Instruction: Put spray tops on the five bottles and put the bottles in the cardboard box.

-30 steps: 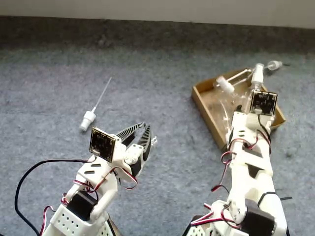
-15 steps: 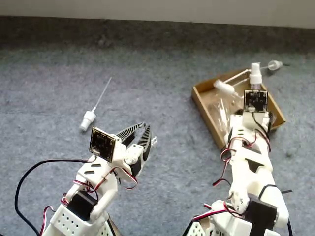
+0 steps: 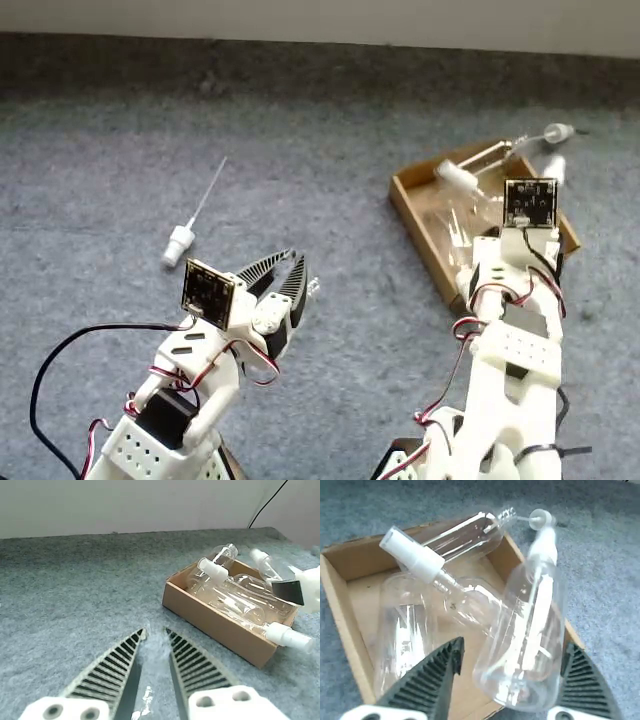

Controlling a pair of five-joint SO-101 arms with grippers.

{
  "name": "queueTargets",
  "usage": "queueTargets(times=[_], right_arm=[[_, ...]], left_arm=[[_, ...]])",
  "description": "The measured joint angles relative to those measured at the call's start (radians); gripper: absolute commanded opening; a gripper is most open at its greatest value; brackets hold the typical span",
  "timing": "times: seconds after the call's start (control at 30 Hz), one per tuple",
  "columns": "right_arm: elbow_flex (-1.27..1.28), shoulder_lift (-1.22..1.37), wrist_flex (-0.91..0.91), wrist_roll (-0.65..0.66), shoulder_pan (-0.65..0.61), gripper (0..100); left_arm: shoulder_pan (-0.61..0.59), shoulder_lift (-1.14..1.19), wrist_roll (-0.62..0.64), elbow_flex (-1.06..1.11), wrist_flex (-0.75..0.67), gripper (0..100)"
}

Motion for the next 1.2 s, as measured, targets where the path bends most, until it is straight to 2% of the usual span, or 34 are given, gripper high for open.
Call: queueTargets(times=[0.33, 0.67, 0.87, 1.03, 1.1, 1.2], right_arm=[[-0.094, -0.201, 0.279, 0.0, -0.002, 25.9], [-0.106, -0.209, 0.301, 0.0, -0.005, 25.7], [-0.15, -0.209, 0.416, -0.055, -0.072, 25.7], [-0.258, -0.209, 0.539, -0.101, -0.129, 25.7], [-0.287, -0.21, 0.588, -0.107, -0.19, 25.7], [-0.299, -0.21, 0.657, -0.107, -0.305, 25.7]], left_arm=[[0.0, 0.0, 0.0, 0.0, 0.0, 1], [-0.006, 0.0, 0.0, 0.0, 0.0, 1], [-0.083, 0.0, 0.0, 0.0, 0.0, 1], [-0.201, 0.0, -0.006, -0.009, 0.0, 1], [-0.262, 0.0, -0.055, -0.012, 0.0, 1], [-0.35, 0.0, -0.201, -0.034, 0.0, 1]])
